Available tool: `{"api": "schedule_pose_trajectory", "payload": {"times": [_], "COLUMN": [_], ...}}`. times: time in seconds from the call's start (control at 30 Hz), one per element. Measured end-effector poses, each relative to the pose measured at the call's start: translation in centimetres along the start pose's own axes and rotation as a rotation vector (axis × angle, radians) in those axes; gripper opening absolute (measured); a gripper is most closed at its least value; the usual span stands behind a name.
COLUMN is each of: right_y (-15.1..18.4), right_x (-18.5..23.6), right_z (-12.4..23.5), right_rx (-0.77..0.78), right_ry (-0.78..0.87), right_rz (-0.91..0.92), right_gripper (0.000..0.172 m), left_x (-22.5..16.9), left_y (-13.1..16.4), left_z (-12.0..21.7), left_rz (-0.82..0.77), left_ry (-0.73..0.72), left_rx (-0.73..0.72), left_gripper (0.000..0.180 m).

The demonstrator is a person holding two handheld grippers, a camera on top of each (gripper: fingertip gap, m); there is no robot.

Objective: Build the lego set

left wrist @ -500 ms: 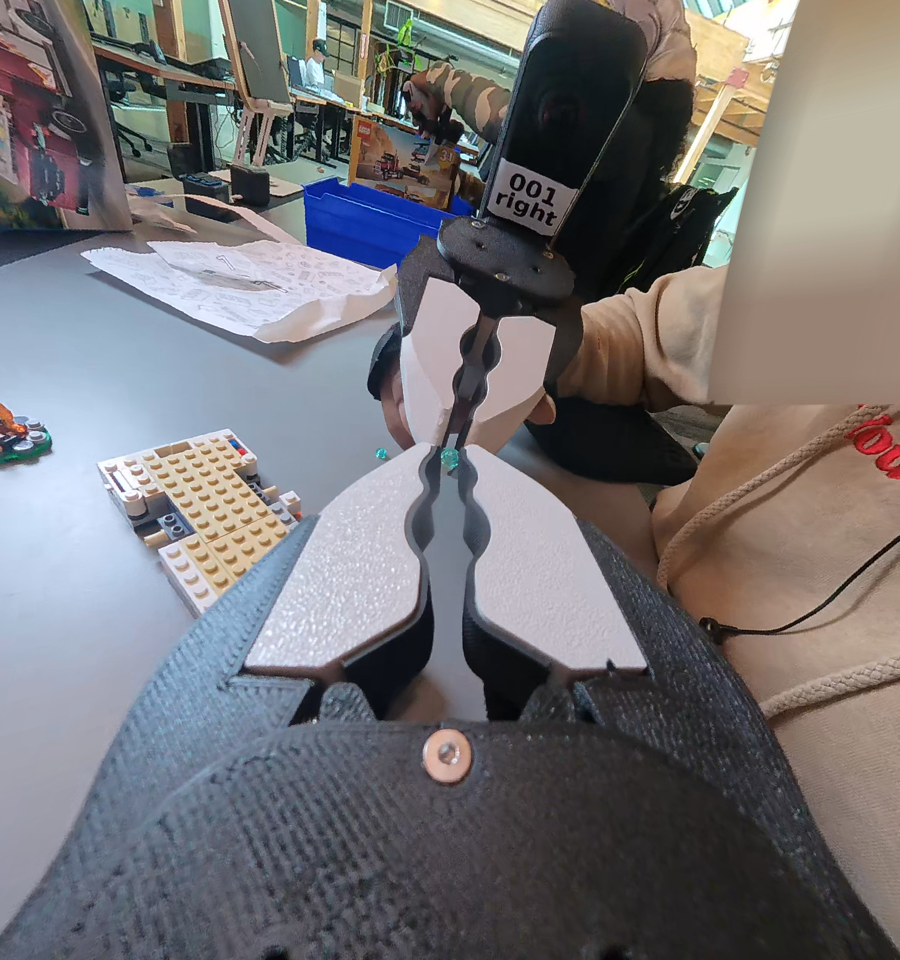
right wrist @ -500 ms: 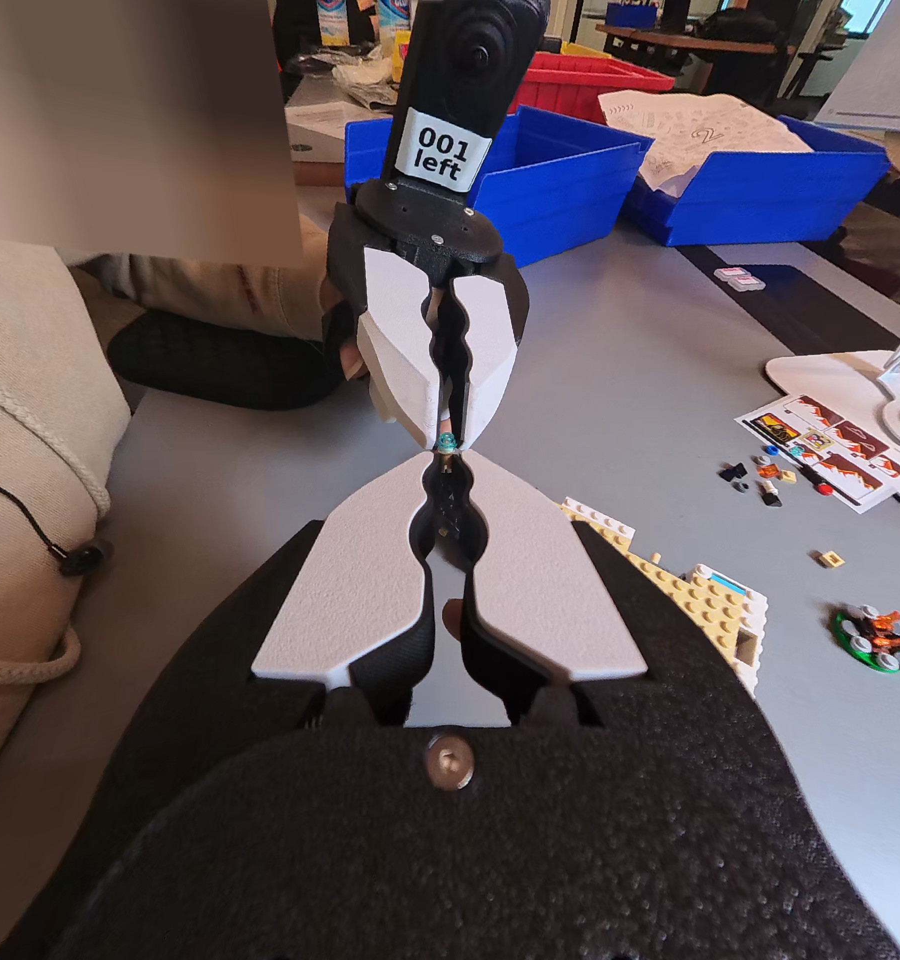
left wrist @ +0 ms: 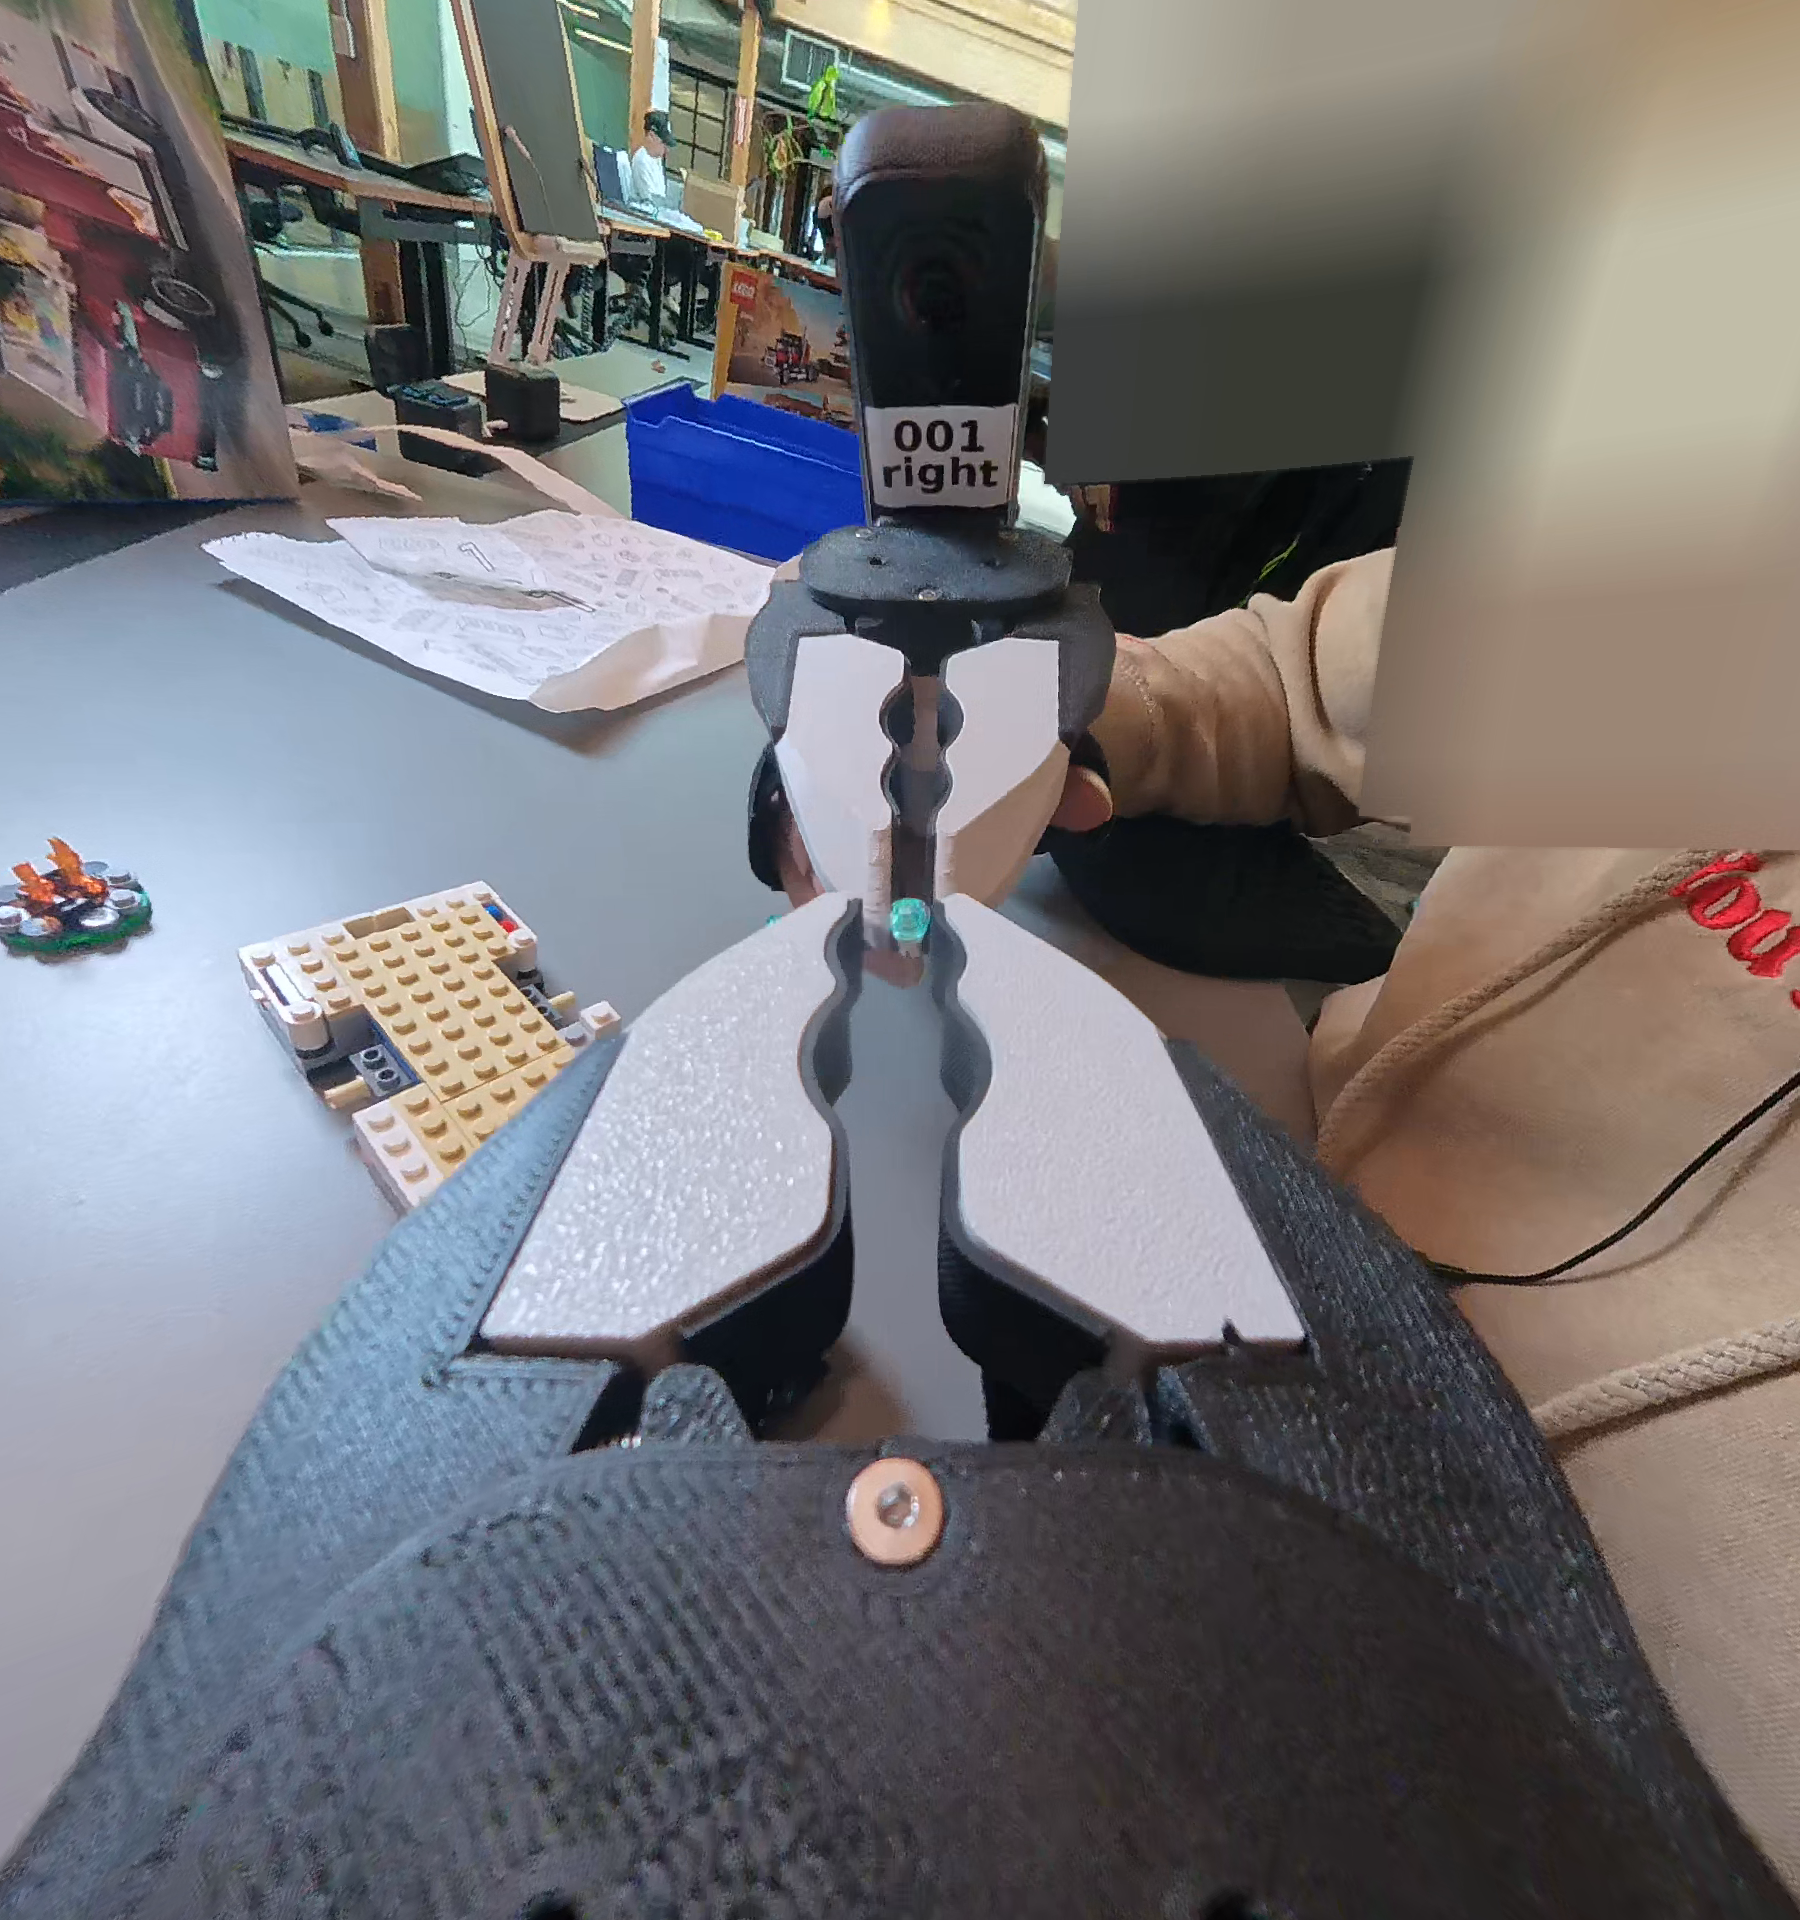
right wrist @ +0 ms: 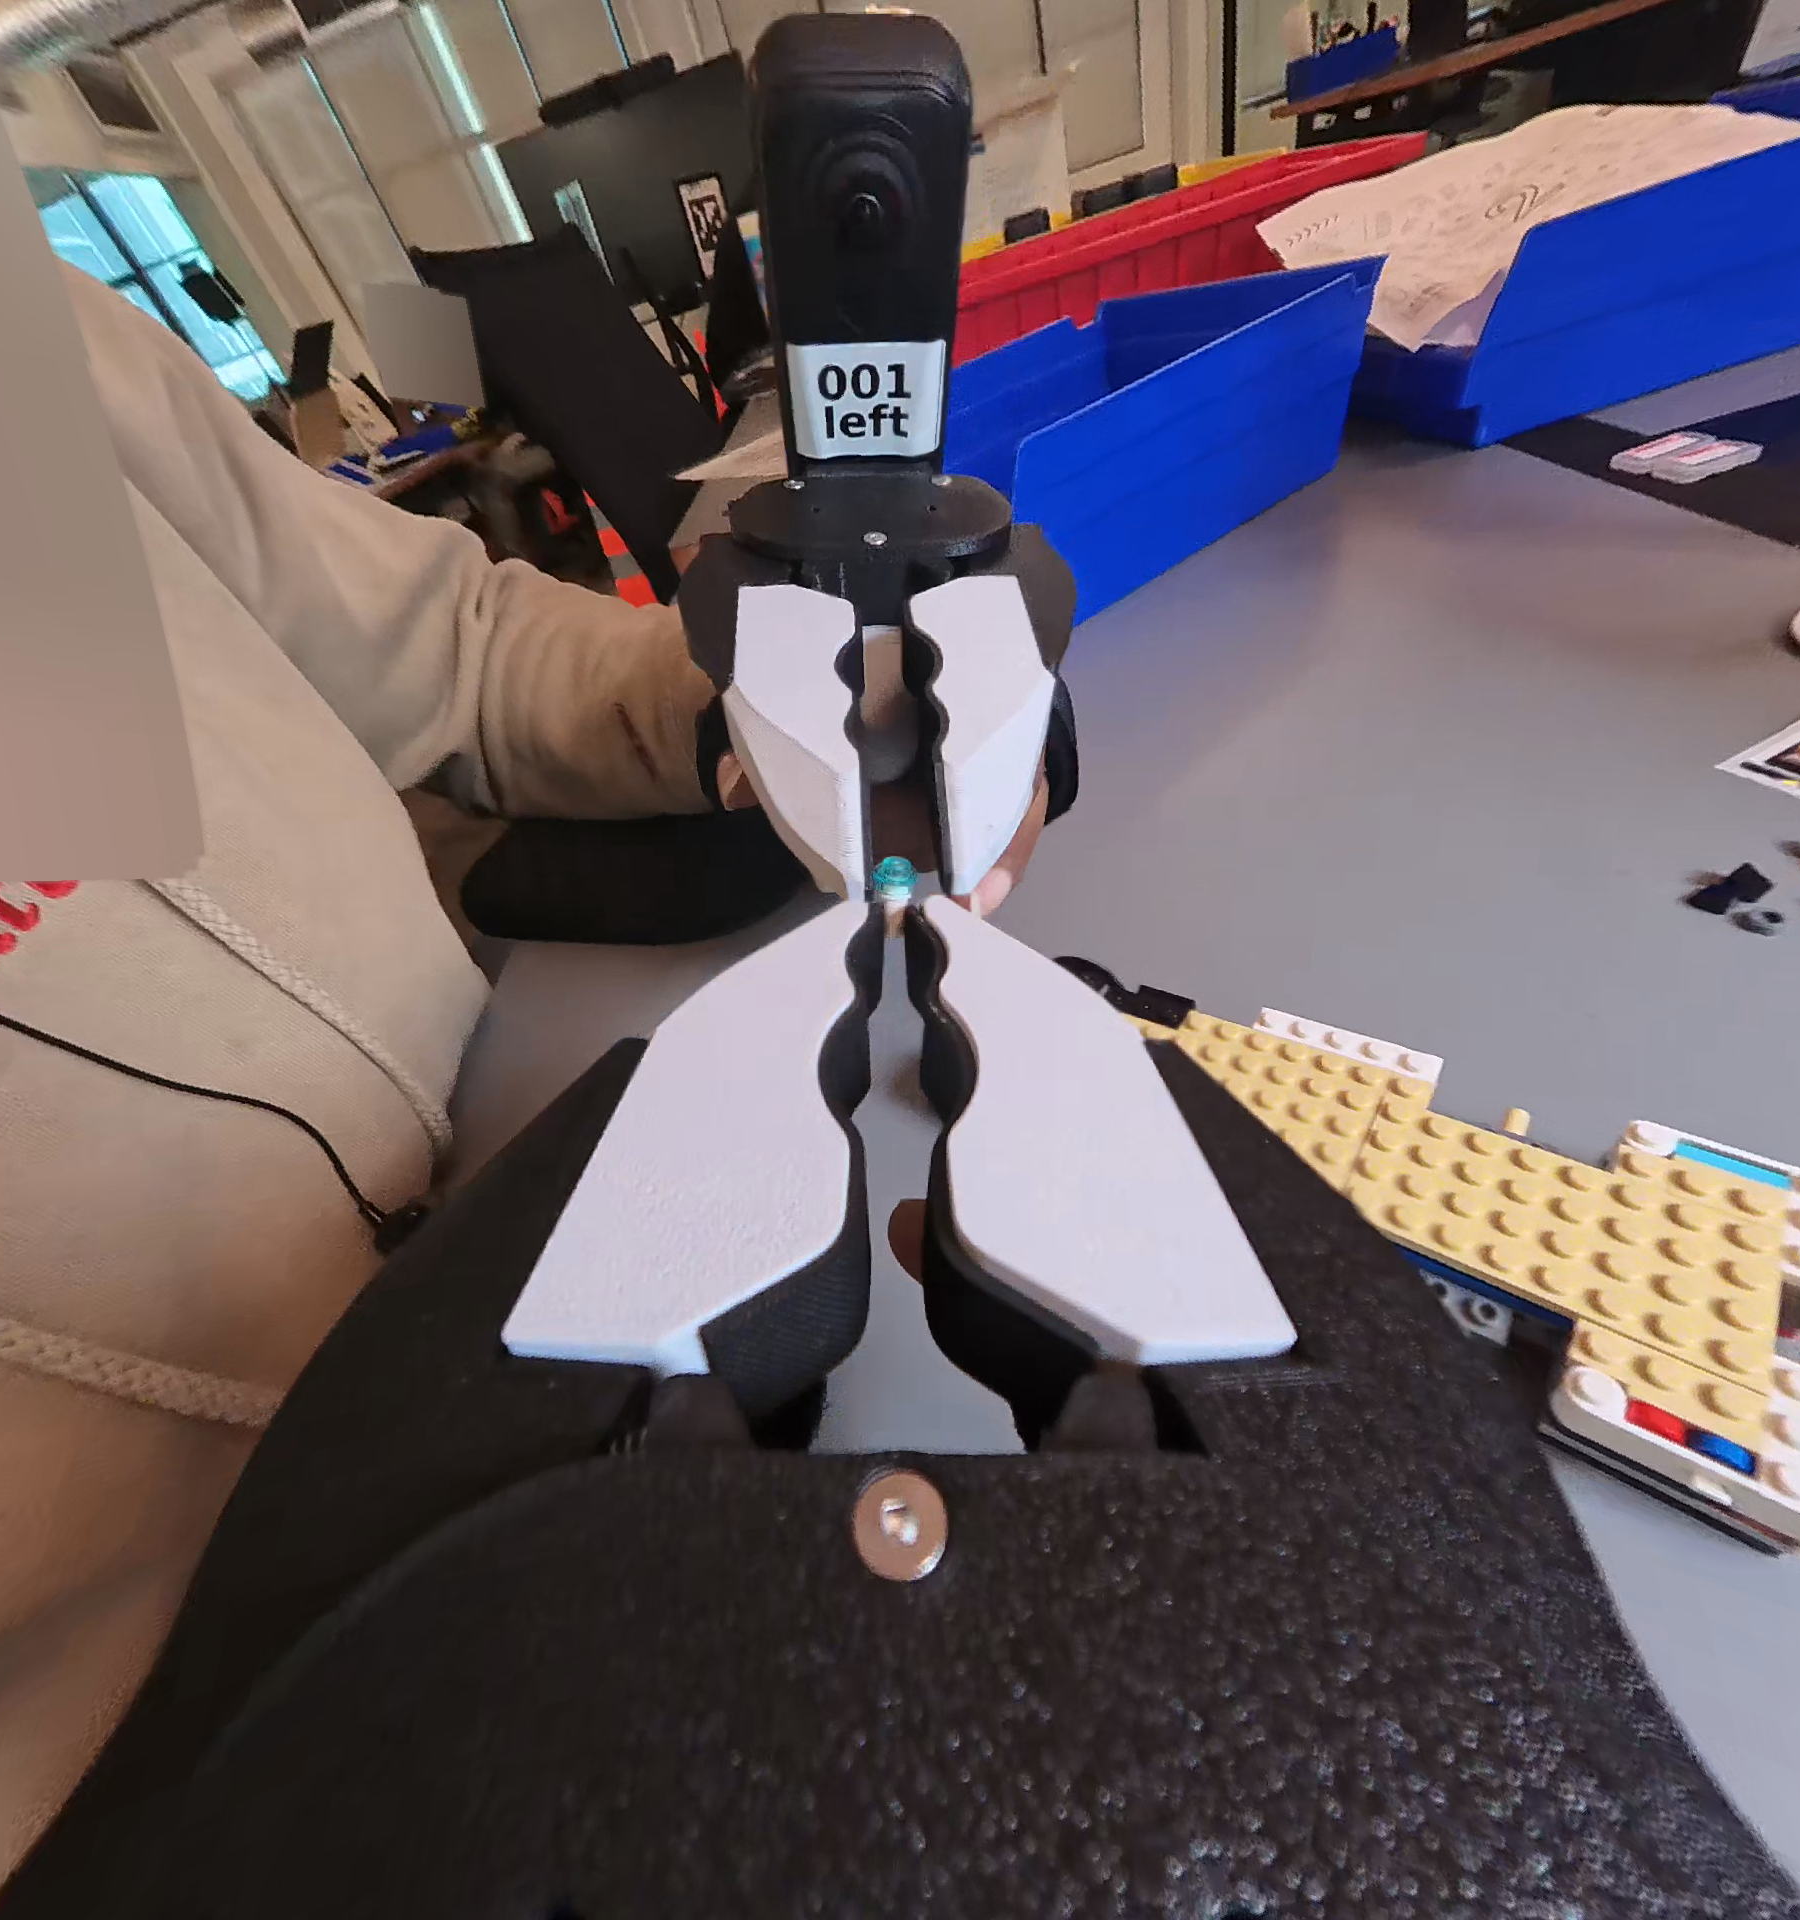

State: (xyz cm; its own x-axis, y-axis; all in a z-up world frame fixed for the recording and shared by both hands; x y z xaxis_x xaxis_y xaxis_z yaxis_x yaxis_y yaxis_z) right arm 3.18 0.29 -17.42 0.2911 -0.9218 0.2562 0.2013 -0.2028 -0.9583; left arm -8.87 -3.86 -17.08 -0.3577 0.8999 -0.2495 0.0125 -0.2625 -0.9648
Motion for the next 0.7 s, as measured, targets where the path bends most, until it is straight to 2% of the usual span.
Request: {"api": "schedule_pose_trajectory", "payload": {"times": [0.17, 0.27, 0.37, 0.5, 0.7], "right_y": [0.0, -0.1, -0.3, -1.0, -1.0], "right_x": [0.0, -0.1, -0.4, -0.7, -0.6], "right_z": [0.0, 0.0, 0.3, 0.6, -0.1], "right_rx": [-0.012, -0.024, -0.066, -0.147, -0.213], "right_ry": [-0.001, -0.008, -0.046, -0.138, -0.223], "right_rz": [-0.001, -0.019, -0.097, -0.292, -0.492], "right_gripper": [0.004, 0.004, 0.004, 0.004, 0.004], "left_x": [-0.3, -0.5, -0.7, -1.3, -2.4], "left_y": [-0.1, -0.3, -0.3, -0.9, -1.0], "left_z": [0.0, 0.0, 0.0, 0.1, -0.7], "left_rz": [-0.035, -0.075, -0.23, -0.487, -0.718], "left_ry": [-0.003, -0.012, -0.082, -0.234, -0.373], "left_rx": [-0.003, -0.008, 0.028, 0.076, 0.118], "left_gripper": [0.01, 0.018, 0.025, 0.031, 0.032]}}
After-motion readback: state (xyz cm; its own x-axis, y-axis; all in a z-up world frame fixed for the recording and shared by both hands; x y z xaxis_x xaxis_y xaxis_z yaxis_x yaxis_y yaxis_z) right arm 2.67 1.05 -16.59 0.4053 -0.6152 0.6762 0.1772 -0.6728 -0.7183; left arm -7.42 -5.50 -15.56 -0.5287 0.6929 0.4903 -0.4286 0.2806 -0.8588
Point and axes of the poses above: each gripper's, where its closed fingertips meet, z back along the fingers, y out of its underside, x = y × z across the jaws, the point moved 7 cm from there along z, back along the fingers, and after that the axes turned 2 degrees about -x, right-handed, at the moved point
